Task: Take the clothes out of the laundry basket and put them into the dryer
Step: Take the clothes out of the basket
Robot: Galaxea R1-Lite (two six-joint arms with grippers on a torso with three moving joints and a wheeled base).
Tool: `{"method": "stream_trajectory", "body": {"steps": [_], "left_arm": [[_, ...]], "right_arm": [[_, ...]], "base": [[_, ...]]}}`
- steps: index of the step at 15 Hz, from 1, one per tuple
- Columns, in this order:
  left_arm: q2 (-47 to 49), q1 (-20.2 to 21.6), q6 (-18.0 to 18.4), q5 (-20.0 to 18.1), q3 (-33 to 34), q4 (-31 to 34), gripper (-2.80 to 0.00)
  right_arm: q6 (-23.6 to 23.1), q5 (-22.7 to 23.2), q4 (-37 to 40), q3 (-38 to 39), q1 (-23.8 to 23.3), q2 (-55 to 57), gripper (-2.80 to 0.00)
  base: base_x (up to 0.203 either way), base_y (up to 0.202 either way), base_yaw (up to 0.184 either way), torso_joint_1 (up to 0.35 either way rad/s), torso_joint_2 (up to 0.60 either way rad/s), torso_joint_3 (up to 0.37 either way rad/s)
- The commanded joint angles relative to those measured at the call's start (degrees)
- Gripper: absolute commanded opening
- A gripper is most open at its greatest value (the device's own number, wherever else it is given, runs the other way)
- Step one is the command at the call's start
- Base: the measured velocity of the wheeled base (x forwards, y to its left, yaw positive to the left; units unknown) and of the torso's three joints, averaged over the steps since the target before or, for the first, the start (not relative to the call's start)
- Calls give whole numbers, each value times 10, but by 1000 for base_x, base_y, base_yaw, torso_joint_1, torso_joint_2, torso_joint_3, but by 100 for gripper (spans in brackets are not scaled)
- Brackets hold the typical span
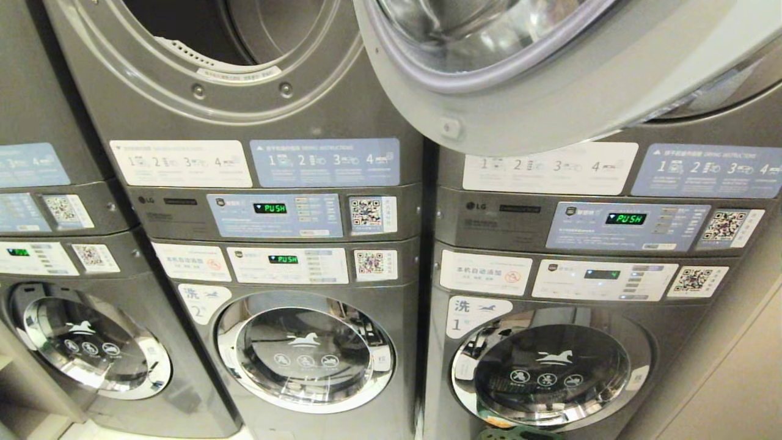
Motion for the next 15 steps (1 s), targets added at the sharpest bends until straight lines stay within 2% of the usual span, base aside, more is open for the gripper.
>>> {"method": "stream_trajectory", "body": {"steps": [1,15], "left_arm": [[-1,0,0,0,1,0,-280],[-1,1,-2,0,1,0,-280]], "right_arm": [[0,0,0,0,0,0,-280],[0,0,0,0,0,0,-280]], "base": [[0,0,0,-134,312,178],[0,0,0,-165,376,207]]}}
